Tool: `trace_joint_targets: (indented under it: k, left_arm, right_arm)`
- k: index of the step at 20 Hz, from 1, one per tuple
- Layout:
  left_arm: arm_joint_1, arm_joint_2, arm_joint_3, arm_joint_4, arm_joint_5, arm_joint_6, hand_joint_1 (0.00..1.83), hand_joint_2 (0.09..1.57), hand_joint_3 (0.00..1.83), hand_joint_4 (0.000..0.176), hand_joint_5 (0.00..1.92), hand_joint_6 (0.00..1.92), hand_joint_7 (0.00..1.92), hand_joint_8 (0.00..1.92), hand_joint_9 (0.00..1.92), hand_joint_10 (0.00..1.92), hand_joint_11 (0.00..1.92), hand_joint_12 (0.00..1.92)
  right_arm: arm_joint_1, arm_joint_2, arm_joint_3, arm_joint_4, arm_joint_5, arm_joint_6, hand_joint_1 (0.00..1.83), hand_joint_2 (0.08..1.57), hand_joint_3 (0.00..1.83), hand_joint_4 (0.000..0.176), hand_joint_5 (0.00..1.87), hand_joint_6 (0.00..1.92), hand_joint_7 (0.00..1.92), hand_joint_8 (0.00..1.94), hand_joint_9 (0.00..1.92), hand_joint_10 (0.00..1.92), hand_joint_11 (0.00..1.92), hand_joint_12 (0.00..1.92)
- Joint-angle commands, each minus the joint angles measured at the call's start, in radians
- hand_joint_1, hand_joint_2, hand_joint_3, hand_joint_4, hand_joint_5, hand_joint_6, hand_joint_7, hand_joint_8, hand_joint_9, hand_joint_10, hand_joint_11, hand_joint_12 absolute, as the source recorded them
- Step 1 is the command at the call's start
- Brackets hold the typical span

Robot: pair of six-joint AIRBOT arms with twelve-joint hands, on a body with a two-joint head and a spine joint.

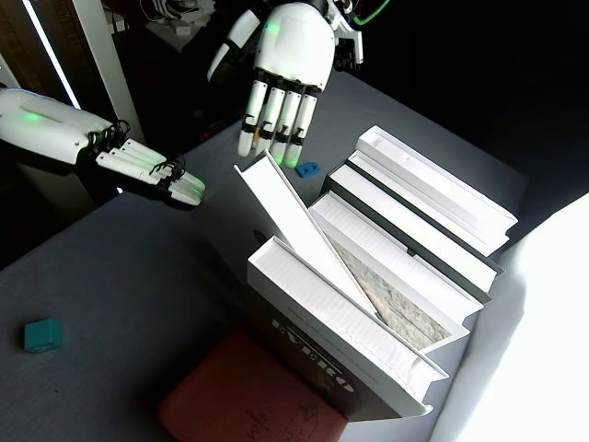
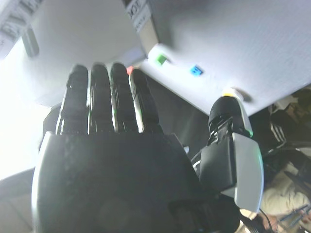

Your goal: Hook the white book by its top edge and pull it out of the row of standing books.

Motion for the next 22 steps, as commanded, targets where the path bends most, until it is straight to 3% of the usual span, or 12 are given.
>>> trace_joint_targets:
  k: [1,15,18,22]
  left_arm:
    - [-0.009,0.001,0.005,-0.044,0.037,0.0,0.0,1.17,0.0,0.0,0.0,0.0,0.0,0.0,0.0,0.0,0.0,0.0]
    - [0.0,0.0,0.039,-0.031,0.035,0.015,0.0,1.19,0.0,0.0,0.0,0.0,0.0,0.0,0.0,0.0,0.0,0.0]
    - [0.0,0.0,0.038,-0.031,0.037,0.015,0.0,1.19,0.0,0.0,0.0,0.0,0.0,0.0,0.0,0.0,0.0,0.0]
    - [-0.001,0.001,0.037,-0.032,0.036,0.015,0.0,1.18,0.0,0.0,0.0,0.0,0.0,0.0,0.0,0.0,0.0,0.0]
  right_arm:
    - [0.007,0.004,0.0,-0.054,0.088,0.004,0.0,1.12,0.0,0.0,0.13,0.02,0.12,0.02,0.06,0.02,0.02,0.01]
    - [-0.05,-0.046,0.05,-0.022,0.057,-0.026,0.0,1.14,0.01,0.0,0.17,0.01,0.14,0.01,0.09,0.01,0.04,0.04]
    - [-0.068,-0.044,0.043,-0.014,0.052,-0.036,0.0,1.16,0.0,0.0,0.18,0.01,0.16,0.0,0.11,0.01,0.0,0.26]
    - [-0.093,-0.022,-0.002,-0.014,0.052,-0.034,0.0,1.17,0.0,0.0,0.21,0.0,0.19,0.0,0.13,0.0,0.0,0.26]
